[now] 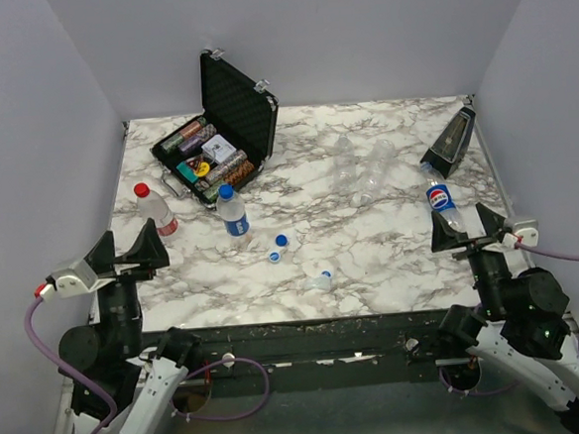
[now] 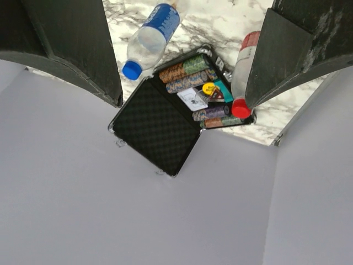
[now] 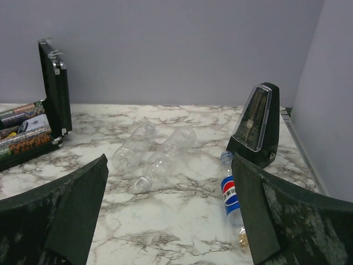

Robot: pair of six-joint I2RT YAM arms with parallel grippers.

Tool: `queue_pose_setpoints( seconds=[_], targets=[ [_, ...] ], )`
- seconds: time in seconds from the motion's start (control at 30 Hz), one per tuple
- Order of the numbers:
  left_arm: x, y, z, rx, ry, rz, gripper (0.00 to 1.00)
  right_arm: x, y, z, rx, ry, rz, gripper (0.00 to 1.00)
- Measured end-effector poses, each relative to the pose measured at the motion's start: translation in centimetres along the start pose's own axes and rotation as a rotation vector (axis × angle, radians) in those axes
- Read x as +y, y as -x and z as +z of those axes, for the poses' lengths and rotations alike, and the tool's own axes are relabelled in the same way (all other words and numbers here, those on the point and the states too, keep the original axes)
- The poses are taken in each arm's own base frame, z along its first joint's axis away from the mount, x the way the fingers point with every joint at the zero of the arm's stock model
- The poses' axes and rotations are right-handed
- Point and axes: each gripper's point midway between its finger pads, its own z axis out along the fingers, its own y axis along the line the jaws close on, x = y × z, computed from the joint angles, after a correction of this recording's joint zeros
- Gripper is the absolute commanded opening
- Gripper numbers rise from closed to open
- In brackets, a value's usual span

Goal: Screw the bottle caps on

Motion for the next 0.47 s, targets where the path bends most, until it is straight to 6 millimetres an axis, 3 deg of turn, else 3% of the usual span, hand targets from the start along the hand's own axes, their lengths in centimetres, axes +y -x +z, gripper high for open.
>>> queue_pose_setpoints(
  seconds=[0.23, 0.47],
  targets=[
    [0.9, -3.8, 0.4, 0.084, 0.034, 0.054, 0.99, 0.1, -1.7, 0.5, -0.007, -0.026, -0.049, 1.00],
    [1.2, -4.2, 0.4, 0.093, 0.042, 0.075, 0.99, 0.2, -1.7, 0.8, -0.029, -0.031, -0.073, 1.00]
  ],
)
